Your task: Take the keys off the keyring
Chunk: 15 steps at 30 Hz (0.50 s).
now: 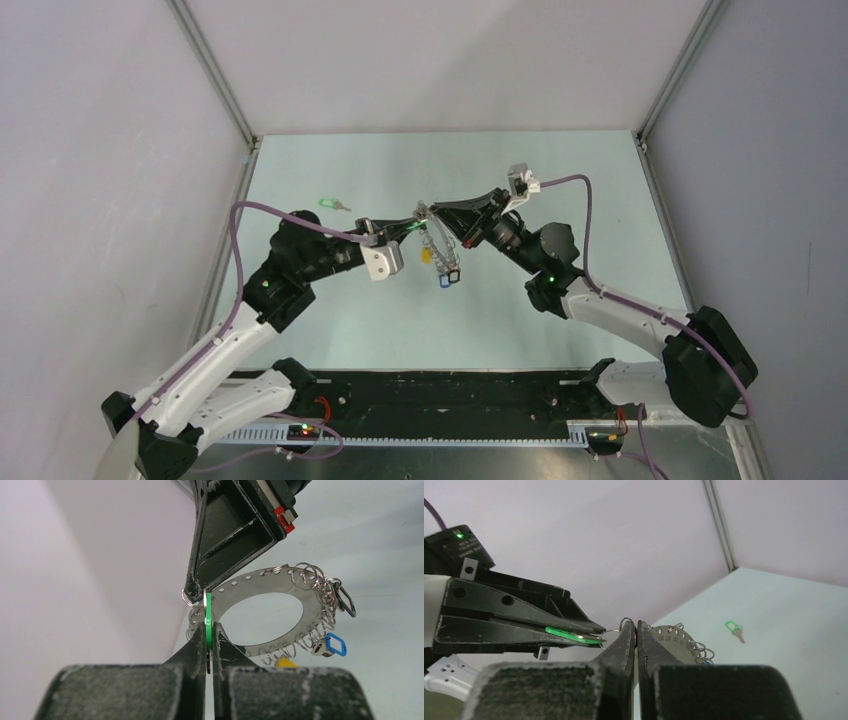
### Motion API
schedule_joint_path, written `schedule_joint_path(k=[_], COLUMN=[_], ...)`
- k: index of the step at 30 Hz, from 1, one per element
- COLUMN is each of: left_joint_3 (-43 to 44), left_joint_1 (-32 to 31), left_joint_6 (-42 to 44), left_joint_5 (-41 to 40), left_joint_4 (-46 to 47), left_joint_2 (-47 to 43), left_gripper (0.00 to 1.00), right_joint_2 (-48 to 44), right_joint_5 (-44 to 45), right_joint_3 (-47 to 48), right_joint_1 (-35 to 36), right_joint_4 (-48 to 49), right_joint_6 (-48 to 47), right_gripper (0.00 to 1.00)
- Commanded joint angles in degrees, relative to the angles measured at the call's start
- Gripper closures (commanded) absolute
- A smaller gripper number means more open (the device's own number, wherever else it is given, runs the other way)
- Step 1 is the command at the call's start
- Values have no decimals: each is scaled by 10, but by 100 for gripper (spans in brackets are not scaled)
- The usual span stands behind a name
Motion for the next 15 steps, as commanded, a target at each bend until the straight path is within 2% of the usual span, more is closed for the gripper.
schedule_joint_path(k=[1,15], left_joint_3=[3,10], left_joint_1=[-14,4], left_joint_6=[-1,-24], left_joint_5=[34,19], left_joint_4=[17,25], left_joint_2=[-19,-15], left_gripper=[100,100], right_joint_2=[-28,-59], right_joint_5=[70,33], right_joint_3=[6,11], right_joint_1=[-8,-9], right_joint_4=[-95,-221], right_joint_6=[-72,-111], right_gripper=[100,100])
